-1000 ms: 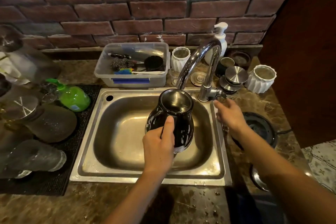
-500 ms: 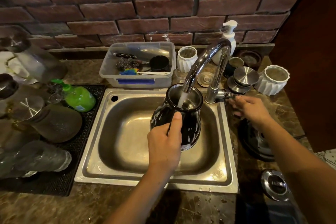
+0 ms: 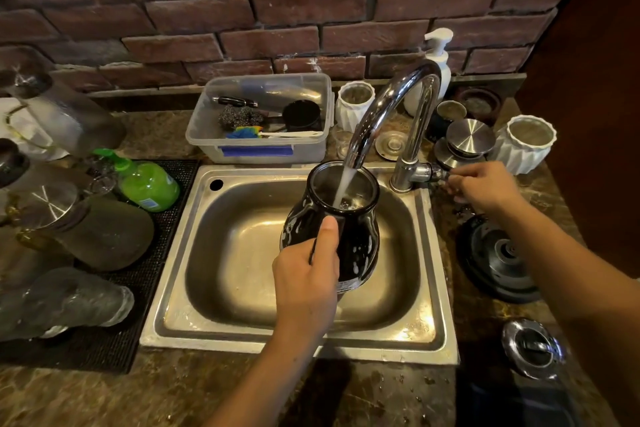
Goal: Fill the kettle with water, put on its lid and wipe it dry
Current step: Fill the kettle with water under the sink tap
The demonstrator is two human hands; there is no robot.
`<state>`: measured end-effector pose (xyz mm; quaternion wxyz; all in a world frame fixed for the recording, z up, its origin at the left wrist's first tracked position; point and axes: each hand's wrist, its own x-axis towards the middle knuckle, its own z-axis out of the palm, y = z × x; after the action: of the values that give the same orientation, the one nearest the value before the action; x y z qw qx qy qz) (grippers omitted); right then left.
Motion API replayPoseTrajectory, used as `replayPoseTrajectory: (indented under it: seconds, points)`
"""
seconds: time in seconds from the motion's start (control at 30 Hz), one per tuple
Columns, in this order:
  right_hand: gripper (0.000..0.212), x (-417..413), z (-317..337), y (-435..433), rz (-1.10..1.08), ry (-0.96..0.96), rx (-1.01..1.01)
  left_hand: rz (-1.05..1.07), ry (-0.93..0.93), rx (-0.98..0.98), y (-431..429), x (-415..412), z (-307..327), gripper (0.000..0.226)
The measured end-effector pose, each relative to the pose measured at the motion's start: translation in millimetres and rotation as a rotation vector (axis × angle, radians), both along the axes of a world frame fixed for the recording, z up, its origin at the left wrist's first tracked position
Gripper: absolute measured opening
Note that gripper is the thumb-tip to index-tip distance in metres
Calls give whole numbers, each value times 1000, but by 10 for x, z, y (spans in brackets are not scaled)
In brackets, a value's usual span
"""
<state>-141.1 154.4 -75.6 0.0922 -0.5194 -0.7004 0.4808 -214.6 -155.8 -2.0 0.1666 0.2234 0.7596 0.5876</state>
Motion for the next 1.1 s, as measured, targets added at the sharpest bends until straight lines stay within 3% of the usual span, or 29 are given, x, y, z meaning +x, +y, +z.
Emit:
replayPoseTrajectory:
  seconds: [0.17,0.53,1.1]
  points:
    - [19,-52,-39,42,61,-167,152,17,-32,2,19,18,-20,78]
    - [27,-97,-26,-54,11,2,-13,48,-86,30,-3,31,-143,74]
    - [25,-133,42,-56,41,17,-112,44,-75,38,-35,13,-269,78]
